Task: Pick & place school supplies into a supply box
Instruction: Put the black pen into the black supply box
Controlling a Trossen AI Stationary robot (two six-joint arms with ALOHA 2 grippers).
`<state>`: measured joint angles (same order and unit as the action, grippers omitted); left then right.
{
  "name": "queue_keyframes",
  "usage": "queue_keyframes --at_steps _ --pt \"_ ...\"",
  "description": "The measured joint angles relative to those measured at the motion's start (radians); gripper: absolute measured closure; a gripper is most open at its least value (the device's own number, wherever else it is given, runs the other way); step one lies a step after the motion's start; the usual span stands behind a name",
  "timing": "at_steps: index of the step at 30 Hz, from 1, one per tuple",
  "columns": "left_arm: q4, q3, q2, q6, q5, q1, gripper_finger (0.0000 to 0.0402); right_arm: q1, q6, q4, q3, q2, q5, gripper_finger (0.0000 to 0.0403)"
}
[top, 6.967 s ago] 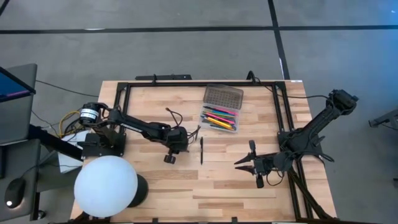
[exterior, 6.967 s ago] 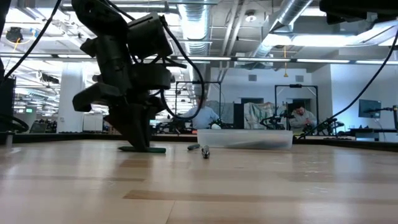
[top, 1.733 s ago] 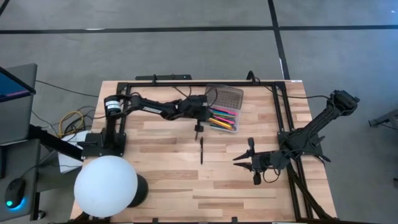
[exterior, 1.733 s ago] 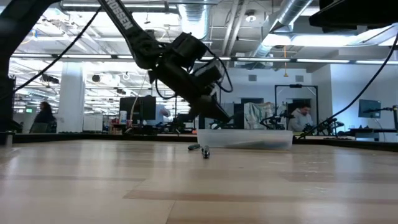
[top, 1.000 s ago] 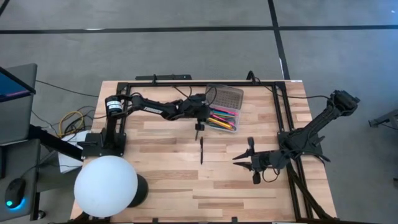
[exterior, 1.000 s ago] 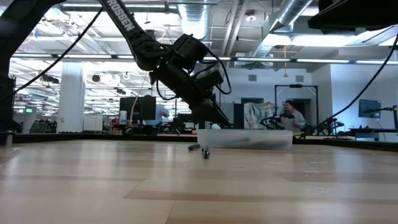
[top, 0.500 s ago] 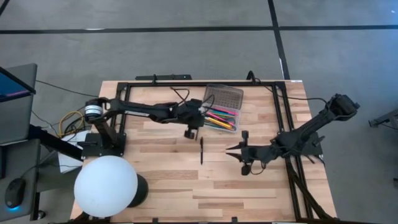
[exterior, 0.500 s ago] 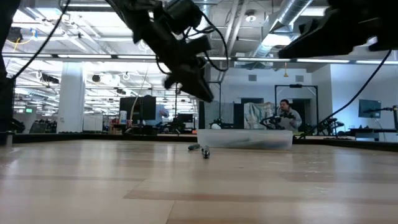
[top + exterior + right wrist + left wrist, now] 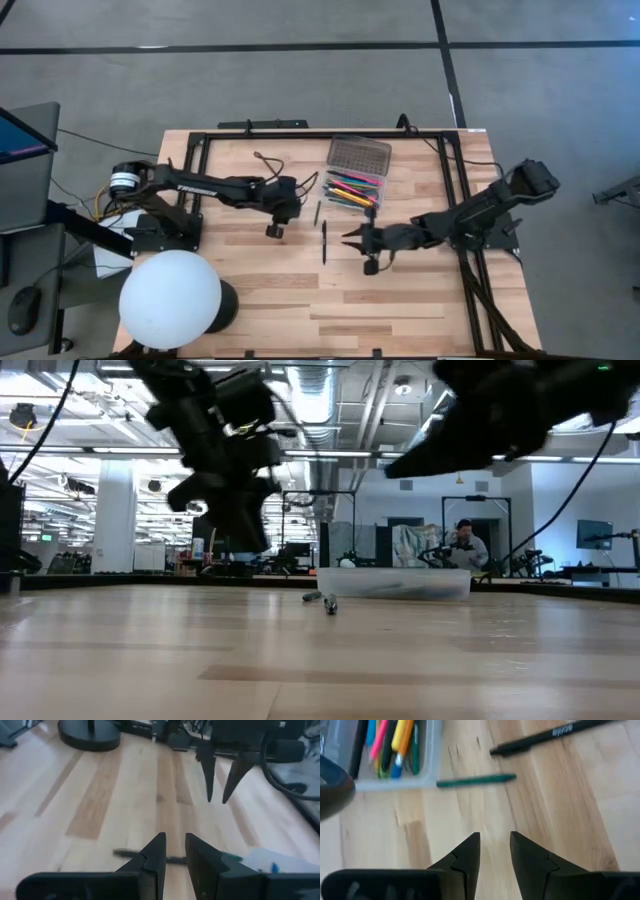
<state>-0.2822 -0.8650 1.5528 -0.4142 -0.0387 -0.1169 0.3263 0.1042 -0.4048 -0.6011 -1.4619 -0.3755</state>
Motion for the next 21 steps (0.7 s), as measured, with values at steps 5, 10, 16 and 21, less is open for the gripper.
queue_keyframes --at_steps 5,10,16,21 --pt "0.277 0.224 -0.078 0.029 -0.001 0.010 0.0300 -0.055 -0.150 0.010 -0.121 -0.129 0.009 0.0336" --pt "0.481 0.389 -0.164 0.009 -0.109 0.009 0.0300 -0.089 -0.385 0.142 -0.277 -0.237 0.008 0.0336" --pt "0.461 0.461 -0.310 0.021 -0.201 0.009 0.0300 -0.085 -0.593 0.416 -0.467 -0.388 -0.020 0.0336" --pt "0.446 0.502 -0.386 0.022 -0.195 0.010 0.0300 -0.085 -0.751 0.710 -0.633 -0.498 -0.044 0.0336"
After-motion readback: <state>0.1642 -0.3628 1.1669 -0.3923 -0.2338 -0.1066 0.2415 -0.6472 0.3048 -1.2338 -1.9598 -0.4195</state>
